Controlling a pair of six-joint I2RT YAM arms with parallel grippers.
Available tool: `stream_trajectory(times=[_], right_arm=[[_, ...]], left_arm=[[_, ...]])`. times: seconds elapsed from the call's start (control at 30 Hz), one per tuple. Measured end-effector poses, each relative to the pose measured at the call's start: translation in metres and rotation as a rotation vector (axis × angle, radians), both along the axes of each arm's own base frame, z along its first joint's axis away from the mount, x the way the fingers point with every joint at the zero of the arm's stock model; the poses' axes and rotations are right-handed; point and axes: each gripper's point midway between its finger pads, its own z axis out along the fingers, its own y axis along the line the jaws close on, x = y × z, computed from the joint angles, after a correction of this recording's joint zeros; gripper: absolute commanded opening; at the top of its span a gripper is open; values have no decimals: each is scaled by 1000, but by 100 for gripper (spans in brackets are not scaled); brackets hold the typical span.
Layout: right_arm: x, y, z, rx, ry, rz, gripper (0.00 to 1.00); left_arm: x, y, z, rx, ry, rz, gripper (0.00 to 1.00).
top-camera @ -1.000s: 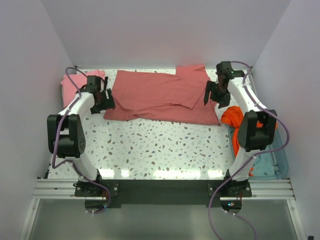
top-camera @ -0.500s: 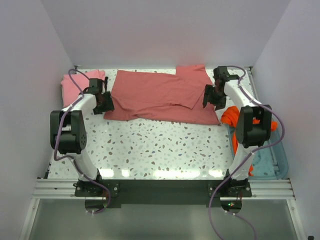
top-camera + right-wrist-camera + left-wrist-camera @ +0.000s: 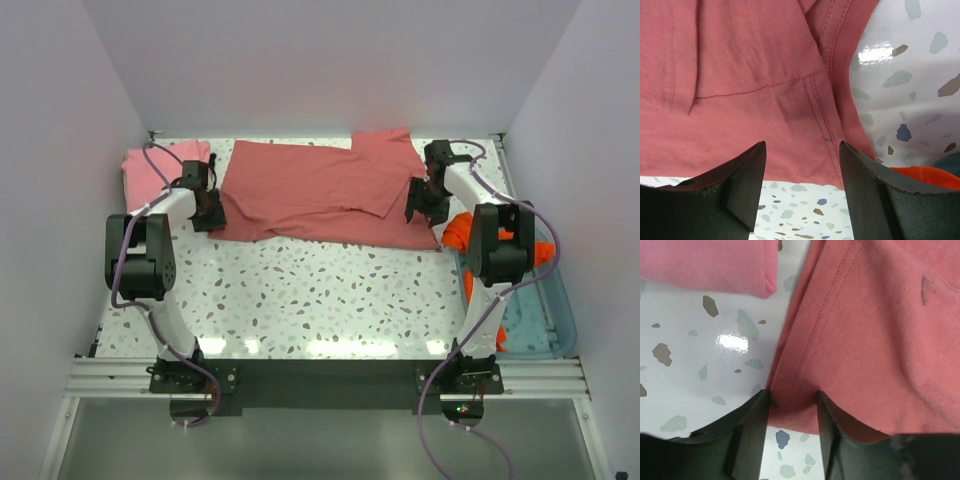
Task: Fold and stack the t-shirts
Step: Fold the tshirt
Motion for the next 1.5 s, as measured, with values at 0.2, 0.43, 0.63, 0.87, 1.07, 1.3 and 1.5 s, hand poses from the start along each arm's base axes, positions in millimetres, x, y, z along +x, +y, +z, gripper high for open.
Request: stream_trajectory(times=[0.2,0.43,0.63,0.87,1.07,1.3,1.5], right_arm=[[-1,-1,-12,-9,23,-2,62],[-13,-9,-25,-50,59,-3,55],[-18,-12,-30,-63,76,11,29],[-22,-13,-27,-67,77,25,10],[-44,-17,-14,-78,70,57,10],[-69,-22,-6,-98,62,78,10],[-87,-23,-3,-98,58,79,10]], left_arm=[[1,0,-4,-2,2,-2,21],[2,-3,-4,-14,-1,-8,0],[2,-3,-4,-14,-1,-15,0],[2,-2,0,-7,-9,-27,0],[-1,0,16,2,-47,-36,0],[-12,9,17,30,-46,-25,0],[-28,17,9,66,-10,-4,0]])
